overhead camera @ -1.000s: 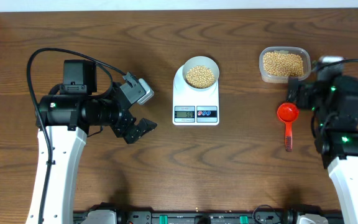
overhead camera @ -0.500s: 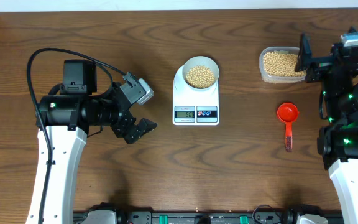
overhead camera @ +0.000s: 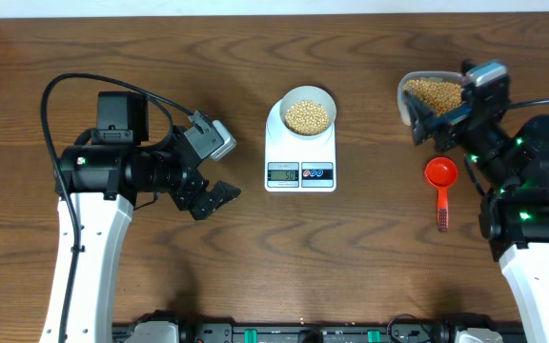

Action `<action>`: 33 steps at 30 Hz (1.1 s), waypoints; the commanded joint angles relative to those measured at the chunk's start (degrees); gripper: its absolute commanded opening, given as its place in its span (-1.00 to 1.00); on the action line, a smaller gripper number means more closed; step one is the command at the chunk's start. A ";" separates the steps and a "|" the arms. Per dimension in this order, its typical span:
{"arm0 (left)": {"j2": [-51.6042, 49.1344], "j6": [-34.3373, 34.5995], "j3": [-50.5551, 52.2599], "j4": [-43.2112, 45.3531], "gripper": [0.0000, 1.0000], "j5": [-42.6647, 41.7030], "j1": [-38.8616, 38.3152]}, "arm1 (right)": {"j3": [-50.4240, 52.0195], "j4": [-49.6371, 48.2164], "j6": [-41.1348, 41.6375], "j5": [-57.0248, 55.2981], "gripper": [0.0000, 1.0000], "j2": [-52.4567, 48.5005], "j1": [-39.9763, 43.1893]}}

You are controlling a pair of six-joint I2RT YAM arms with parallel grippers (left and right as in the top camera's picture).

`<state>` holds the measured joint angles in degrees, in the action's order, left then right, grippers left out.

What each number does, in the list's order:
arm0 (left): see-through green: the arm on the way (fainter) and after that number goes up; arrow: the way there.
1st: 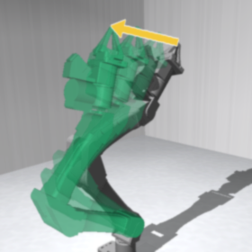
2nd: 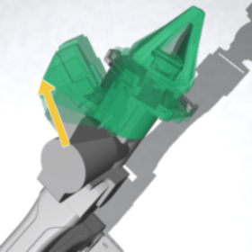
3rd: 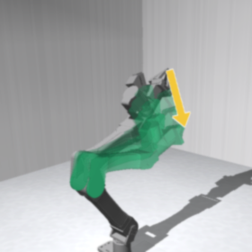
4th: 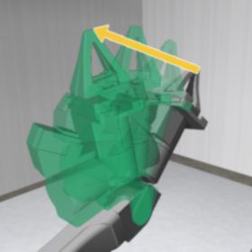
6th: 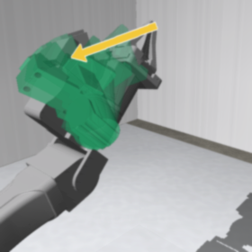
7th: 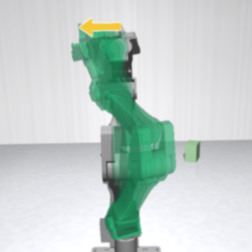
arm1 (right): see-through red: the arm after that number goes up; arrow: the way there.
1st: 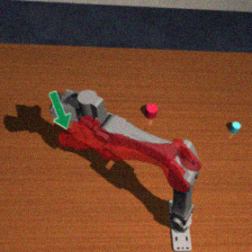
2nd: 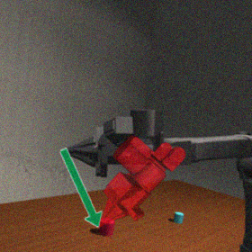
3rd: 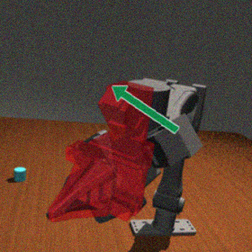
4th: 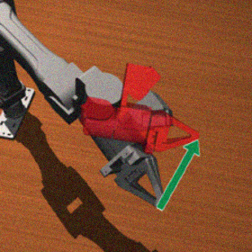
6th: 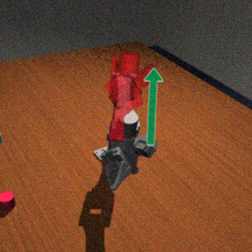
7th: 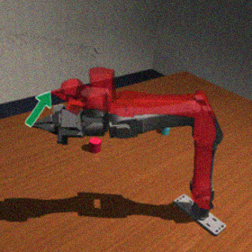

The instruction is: Scoop item into bowl and weigh 50g on scale

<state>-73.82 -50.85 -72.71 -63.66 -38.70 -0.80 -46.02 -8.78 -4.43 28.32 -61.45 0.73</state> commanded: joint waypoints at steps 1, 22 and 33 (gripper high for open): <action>0.09 0.11 -0.87 -0.17 0.96 -0.74 0.24 | -0.72 -2.56 0.07 3.17 0.99 0.39 -0.83; 0.09 0.11 -0.87 -0.17 0.96 -0.74 0.24 | -0.72 -14.16 0.07 8.74 0.99 0.39 -0.83; 0.09 0.11 -0.87 -0.17 0.96 -0.74 0.24 | -0.70 -13.79 0.07 16.87 0.99 4.98 -0.83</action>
<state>-73.82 -50.85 -72.71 -63.66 -38.70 -0.80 -46.04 -22.61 -4.43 43.11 -59.20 0.67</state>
